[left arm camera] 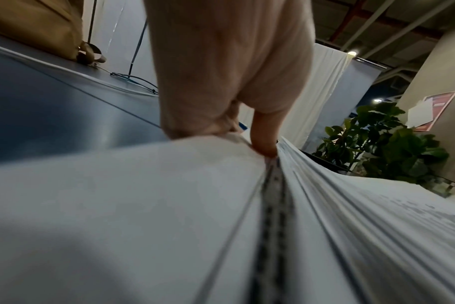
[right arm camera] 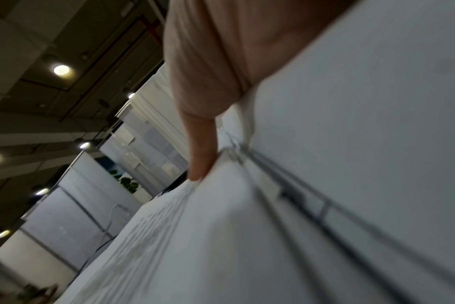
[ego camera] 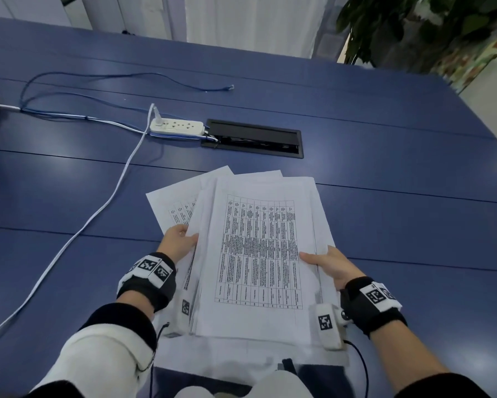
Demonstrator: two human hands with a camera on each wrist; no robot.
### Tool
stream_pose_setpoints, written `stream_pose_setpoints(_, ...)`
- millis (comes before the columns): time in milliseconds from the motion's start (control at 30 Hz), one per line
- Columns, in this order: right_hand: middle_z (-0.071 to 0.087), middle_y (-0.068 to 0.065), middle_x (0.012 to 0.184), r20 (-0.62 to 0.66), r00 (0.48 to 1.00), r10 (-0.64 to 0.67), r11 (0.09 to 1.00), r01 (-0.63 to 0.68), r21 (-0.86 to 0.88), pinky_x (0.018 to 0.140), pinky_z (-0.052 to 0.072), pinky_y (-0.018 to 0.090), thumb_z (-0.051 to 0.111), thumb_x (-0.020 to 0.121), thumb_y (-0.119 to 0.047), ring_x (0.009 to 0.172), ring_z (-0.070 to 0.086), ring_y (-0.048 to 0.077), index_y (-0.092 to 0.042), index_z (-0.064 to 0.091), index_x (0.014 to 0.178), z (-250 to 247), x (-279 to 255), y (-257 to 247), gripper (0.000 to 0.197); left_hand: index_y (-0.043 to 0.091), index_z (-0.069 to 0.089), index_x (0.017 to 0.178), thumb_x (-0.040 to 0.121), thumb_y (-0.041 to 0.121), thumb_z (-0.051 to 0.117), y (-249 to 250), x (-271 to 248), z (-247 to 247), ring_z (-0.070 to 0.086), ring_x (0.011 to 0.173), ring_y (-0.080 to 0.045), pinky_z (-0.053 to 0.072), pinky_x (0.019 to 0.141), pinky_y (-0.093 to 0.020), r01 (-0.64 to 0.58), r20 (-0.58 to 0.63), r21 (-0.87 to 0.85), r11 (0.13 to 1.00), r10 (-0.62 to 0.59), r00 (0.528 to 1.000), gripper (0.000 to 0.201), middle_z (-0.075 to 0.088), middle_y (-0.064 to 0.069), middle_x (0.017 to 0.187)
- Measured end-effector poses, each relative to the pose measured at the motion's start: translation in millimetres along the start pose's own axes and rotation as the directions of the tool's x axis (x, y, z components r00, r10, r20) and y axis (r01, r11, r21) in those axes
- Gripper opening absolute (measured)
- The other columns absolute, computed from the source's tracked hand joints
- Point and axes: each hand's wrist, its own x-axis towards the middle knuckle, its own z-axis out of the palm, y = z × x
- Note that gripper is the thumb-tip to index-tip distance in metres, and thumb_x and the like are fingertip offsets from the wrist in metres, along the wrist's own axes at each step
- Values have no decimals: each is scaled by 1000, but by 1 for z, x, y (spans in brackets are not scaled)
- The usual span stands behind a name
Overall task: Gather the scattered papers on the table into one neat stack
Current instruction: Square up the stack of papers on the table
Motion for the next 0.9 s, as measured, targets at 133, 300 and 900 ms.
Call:
stream_pose_setpoints(133, 71, 10, 105, 29, 1000, 6, 999, -8, 51, 95, 48, 47, 70, 80, -9, 99, 67, 26, -5, 59, 117, 10, -5, -2, 39, 2, 58, 106, 96, 18, 42, 12, 2, 6, 57, 96, -26, 45, 87, -34, 43, 49, -65, 997, -40, 998, 25, 62, -16, 105)
stream_pose_setpoints(300, 68, 13, 114, 70, 997, -44, 993, 36, 114, 99, 44, 53, 68, 81, -10, 108, 63, 31, -7, 57, 122, 8, -8, -15, 42, 3, 52, 126, 85, 47, 56, 25, -6, 2, 56, 116, -28, 39, 105, -42, 101, 171, -266, 959, -56, 984, 60, 58, -10, 127)
stream_pose_setpoints(900, 34, 13, 146, -83, 996, 9, 974, -28, -226, 107, 31, 38, 69, 83, -18, 134, 36, 29, 0, 18, 145, 25, 25, -64, 82, 1, 58, 114, 88, -2, 45, 7, 18, 25, 62, 96, -30, 50, 90, -43, 58, -48, -255, 965, -72, 996, 29, 64, -15, 109)
